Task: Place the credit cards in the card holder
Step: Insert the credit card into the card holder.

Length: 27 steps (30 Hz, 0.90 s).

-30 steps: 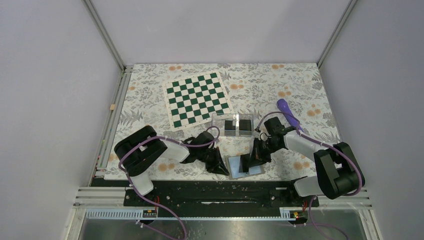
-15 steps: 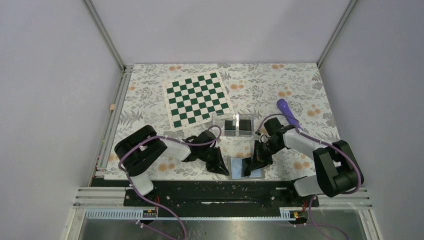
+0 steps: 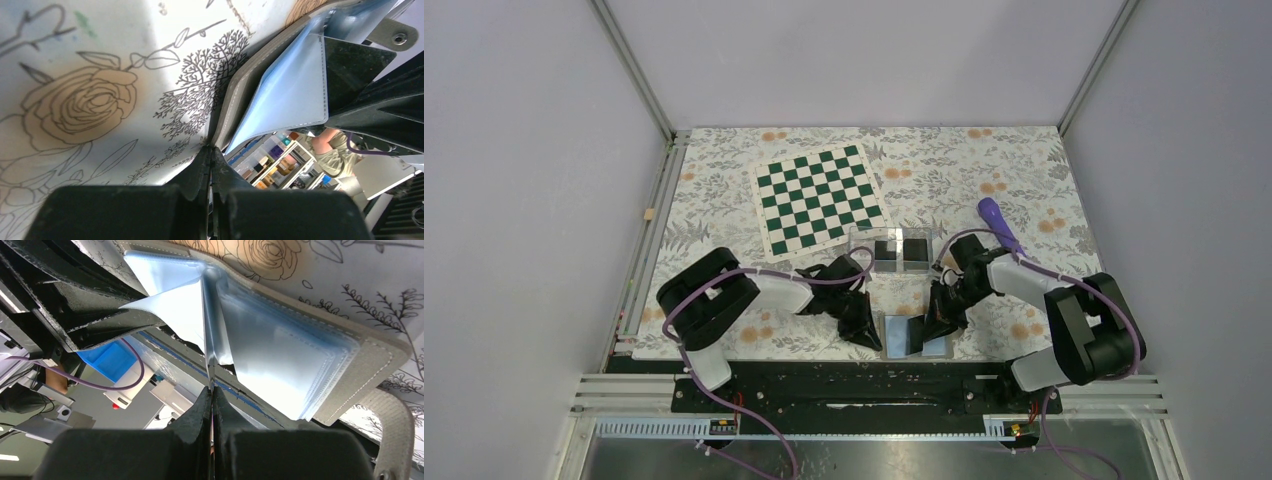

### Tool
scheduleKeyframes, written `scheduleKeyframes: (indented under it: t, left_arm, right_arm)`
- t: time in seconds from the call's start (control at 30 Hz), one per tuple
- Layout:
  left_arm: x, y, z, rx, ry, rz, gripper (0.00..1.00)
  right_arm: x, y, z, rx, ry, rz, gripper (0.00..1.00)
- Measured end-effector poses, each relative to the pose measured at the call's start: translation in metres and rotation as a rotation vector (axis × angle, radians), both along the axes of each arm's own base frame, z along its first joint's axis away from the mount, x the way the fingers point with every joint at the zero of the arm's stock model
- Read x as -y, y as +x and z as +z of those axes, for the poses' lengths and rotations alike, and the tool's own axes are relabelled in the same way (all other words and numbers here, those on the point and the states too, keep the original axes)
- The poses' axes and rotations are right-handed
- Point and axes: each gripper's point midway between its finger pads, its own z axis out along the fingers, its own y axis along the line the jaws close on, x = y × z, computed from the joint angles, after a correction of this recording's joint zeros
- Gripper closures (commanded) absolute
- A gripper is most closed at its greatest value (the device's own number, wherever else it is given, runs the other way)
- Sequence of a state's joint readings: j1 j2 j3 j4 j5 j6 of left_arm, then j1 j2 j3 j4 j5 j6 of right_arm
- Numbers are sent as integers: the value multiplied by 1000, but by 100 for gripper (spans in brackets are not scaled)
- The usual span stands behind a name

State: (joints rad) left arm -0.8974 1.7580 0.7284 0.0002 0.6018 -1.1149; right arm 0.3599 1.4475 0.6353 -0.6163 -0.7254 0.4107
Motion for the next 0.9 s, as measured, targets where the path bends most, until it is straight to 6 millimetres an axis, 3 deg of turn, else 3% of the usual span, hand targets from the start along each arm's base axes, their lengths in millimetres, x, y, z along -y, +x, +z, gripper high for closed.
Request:
scheduleKeyframes:
  t: [0.73, 0.9]
  left_arm:
    - [-6, 0, 0, 10, 92, -124, 100]
    - [-6, 0, 0, 11, 97, -134, 100]
  right_arm:
    - [-5, 3, -6, -55, 21, 35, 100]
    - [-2, 8, -10, -33, -25, 30, 86]
